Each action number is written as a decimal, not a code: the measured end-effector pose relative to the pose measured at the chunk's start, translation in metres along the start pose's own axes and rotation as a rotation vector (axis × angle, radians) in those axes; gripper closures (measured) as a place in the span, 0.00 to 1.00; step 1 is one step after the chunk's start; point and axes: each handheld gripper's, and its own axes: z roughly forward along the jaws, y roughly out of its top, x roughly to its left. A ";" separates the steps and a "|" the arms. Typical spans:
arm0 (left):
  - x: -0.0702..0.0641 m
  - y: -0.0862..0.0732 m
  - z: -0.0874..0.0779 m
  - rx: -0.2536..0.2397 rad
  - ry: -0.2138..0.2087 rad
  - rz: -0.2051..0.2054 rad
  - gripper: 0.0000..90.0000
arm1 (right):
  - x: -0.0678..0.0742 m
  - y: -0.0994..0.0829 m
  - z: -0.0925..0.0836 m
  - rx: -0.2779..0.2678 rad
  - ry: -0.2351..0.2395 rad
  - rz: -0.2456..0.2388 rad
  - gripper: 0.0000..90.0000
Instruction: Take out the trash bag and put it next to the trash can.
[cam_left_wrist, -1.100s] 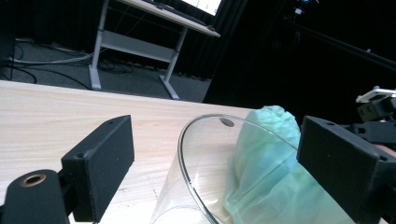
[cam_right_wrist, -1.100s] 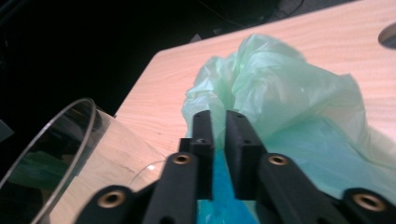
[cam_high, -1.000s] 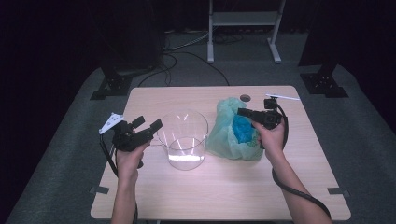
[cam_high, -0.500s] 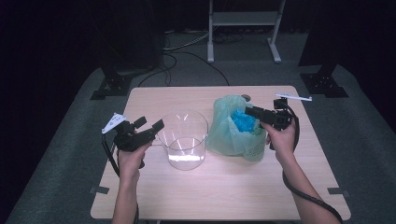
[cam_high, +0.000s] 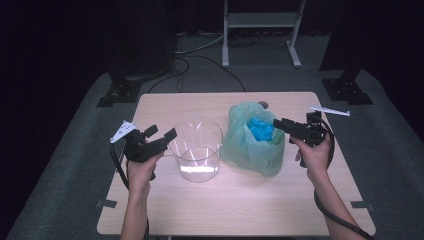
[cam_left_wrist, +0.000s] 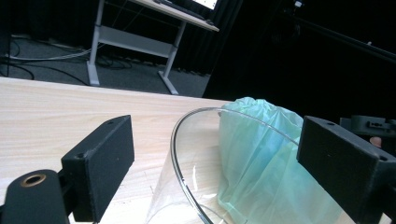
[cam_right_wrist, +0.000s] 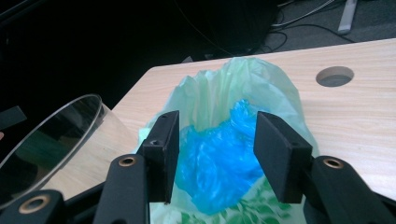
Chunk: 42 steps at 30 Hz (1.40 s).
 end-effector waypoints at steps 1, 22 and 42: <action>0.000 0.000 0.001 0.000 0.000 -0.001 0.11 | -0.001 -0.001 -0.002 0.000 -0.002 0.000 0.55; -0.003 -0.001 0.002 0.004 0.001 0.013 0.11 | -0.014 -0.029 -0.029 -0.028 -0.004 -0.046 0.50; -0.003 -0.002 0.003 0.010 -0.003 0.010 0.11 | -0.022 -0.055 -0.038 -0.030 -0.038 -0.087 0.46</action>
